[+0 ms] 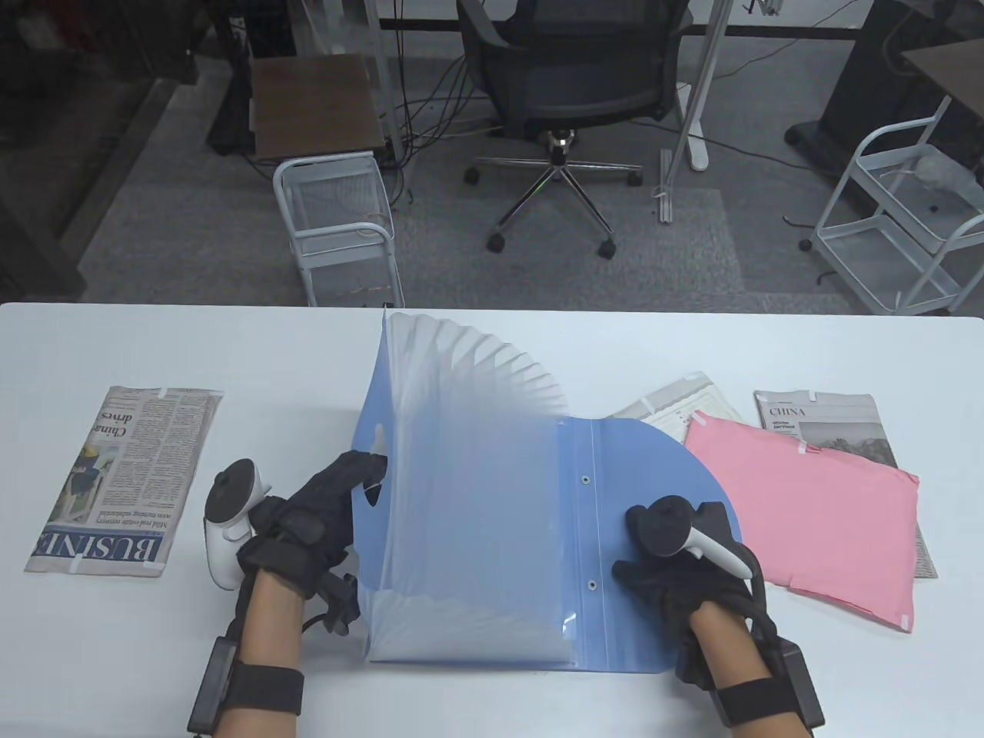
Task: Sort materials into accordion folder compartments
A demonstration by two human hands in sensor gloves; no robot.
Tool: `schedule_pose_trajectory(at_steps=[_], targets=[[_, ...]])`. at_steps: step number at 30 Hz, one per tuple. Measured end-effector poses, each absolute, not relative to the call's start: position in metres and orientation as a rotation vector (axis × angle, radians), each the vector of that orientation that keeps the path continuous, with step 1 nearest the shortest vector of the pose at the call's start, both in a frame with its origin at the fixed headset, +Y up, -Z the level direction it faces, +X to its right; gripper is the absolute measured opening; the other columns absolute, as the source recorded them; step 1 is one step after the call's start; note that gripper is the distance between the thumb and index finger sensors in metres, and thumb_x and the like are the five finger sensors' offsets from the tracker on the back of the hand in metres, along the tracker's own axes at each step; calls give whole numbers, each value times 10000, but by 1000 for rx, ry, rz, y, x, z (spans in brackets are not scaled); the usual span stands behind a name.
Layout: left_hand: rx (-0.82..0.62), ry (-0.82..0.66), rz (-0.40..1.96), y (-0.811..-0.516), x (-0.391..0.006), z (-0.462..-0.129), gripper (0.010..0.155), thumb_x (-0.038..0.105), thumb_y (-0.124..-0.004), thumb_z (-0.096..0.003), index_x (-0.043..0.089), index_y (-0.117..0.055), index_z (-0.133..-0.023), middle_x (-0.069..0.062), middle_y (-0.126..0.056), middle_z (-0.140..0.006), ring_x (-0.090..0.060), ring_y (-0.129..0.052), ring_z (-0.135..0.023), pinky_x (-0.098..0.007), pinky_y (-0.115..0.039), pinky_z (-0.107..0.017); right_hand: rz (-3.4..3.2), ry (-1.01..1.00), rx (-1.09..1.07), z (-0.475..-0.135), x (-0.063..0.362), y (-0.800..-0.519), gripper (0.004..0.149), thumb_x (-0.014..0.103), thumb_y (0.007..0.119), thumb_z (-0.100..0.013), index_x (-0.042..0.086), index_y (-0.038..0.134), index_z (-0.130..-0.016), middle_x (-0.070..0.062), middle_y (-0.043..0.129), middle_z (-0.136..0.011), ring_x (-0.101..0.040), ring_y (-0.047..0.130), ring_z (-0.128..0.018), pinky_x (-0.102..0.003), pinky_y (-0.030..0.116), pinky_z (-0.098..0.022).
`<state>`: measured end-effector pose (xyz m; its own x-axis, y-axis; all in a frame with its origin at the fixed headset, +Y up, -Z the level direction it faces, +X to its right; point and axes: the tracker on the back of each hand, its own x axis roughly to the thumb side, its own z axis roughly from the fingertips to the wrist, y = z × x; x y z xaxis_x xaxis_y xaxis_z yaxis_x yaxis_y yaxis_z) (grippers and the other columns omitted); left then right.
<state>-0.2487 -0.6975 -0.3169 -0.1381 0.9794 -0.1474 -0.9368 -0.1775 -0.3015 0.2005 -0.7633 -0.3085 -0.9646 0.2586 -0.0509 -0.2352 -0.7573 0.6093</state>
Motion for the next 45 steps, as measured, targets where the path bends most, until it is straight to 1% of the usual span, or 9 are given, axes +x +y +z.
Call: schedule_pose_trajectory(at_steps=[8, 13, 16, 25, 30, 34, 39, 41, 45], targets=[[-390, -220, 1871, -714, -254, -319, 799, 699, -706, -600, 35, -615, -1034, -362, -300, -1213, -705, -347, -1010, -728, -528, -662, 2740, 876, 62, -307, 203, -761, 747, 569, 571, -607, 282, 101, -1112, -259, -83, -1108, -599, -36, -951, -813, 166, -619], [-396, -250, 1878, -716, -251, -320, 805, 699, -706, -601, 32, -608, -1041, -360, -291, -1216, -699, -327, -1015, -725, -524, -663, 2777, 786, 106, -301, 210, -741, 700, 523, 601, -606, 257, 228, -1136, -256, 27, -1152, -578, 54, -1003, -795, 210, -660], [-402, -265, 1892, -718, -249, -319, 806, 694, -704, -606, 28, -598, -1048, -361, -277, -1216, -696, -306, -1017, -724, -510, -666, 2783, 664, 124, -294, 213, -714, 679, 498, 621, -606, 212, 320, -1144, -250, 108, -1181, -559, 115, -1033, -797, 242, -668], [-412, -294, 1851, -717, -242, -320, 814, 683, -707, -613, 21, -581, -1069, -356, -266, -1220, -687, -283, -1023, -720, -507, -669, 2783, 346, 316, -273, 218, -616, 627, 485, 608, -615, 209, 406, -1141, -254, 238, -1203, -570, 270, -1056, -787, 354, -685], [-418, -297, 1834, -717, -237, -321, 818, 670, -717, -612, 10, -577, -1074, -352, -268, -1222, -680, -273, -1025, -717, -508, -664, 2697, 125, 355, -265, 237, -588, 588, 441, 624, -618, 205, 456, -1130, -246, 330, -1207, -571, 371, -1057, -782, 410, -687], [-427, -312, 1820, -717, -235, -322, 818, 669, -712, -616, 10, -573, -1079, -347, -266, -1224, -671, -266, -1031, -713, -508, -668, 2733, 179, 254, -272, 265, -601, 589, 415, 690, -611, 198, 486, -1119, -241, 399, -1199, -566, 446, -1049, -777, 439, -688], [-431, -315, 1813, -718, -235, -322, 816, 669, -709, -617, 11, -573, -1080, -348, -263, -1225, -668, -261, -1032, -711, -504, -668, 2944, 374, 63, -286, 311, -658, 640, 433, 759, -571, 197, 498, -1105, -241, 443, -1180, -555, 504, -1033, -747, 508, -688], [-429, -312, 1814, -718, -235, -322, 817, 668, -710, -617, 11, -572, -1081, -346, -263, -1226, -669, -259, -1032, -712, -501, -668, 2988, 510, -43, -287, 330, -684, 682, 436, 784, -556, 188, 472, -1109, -253, 421, -1176, -561, 491, -1030, -744, 516, -686], [-437, -317, 1811, -718, -234, -323, 816, 667, -706, -620, 8, -570, -1083, -346, -258, -1226, -667, -255, -1032, -713, -499, -668, 3008, 622, -106, -286, 348, -713, 743, 432, 831, -528, 184, 445, -1113, -258, 394, -1174, -551, 473, -1035, -734, 529, -689]])
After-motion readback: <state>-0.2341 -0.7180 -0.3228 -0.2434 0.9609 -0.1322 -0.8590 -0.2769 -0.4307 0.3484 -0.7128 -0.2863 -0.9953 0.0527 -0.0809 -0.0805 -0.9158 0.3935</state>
